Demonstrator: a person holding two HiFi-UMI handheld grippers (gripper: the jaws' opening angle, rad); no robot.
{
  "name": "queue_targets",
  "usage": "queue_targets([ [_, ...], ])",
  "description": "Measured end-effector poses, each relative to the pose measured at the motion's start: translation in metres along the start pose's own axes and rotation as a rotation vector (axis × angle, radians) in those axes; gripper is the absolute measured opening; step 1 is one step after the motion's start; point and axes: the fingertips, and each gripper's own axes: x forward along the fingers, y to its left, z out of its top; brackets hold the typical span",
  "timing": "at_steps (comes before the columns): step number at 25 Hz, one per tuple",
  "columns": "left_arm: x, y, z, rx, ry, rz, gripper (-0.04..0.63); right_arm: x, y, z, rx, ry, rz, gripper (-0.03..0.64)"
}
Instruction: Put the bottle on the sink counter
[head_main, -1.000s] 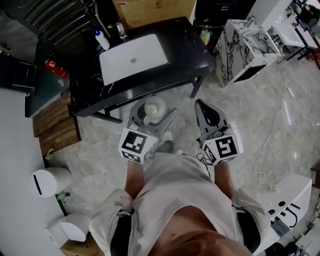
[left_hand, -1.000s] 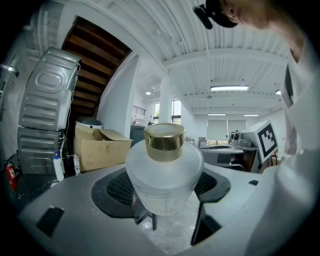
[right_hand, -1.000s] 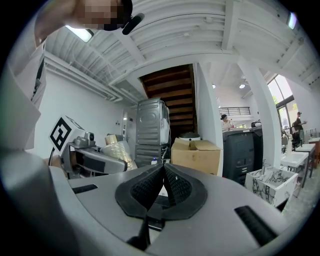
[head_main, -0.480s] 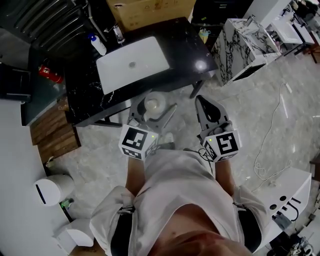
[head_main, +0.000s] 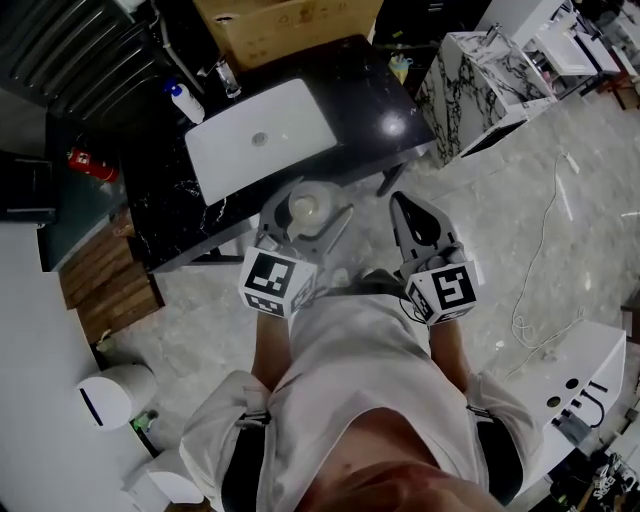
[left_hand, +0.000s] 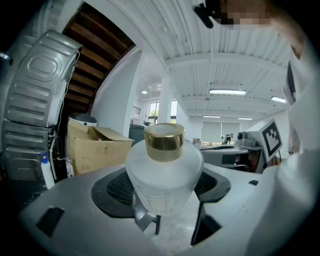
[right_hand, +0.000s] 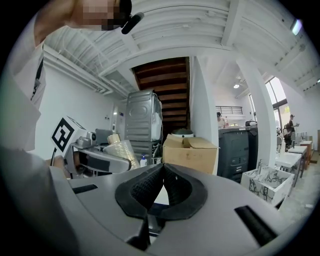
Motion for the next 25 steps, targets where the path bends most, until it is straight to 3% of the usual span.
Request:
queue_targets([
  [9, 0.032, 0.007, 0.003, 0.001, 0.005, -0.037, 0.33, 0.015, -0.027, -0.003, 0.01, 0.006, -0.04, -0.002],
  [25, 0.113, 0.051, 0.024, 0.0, 0.028, 0.062, 0.33, 0.093, -0.1, 0.003, 0.032, 0.003, 0.074, -0.002],
])
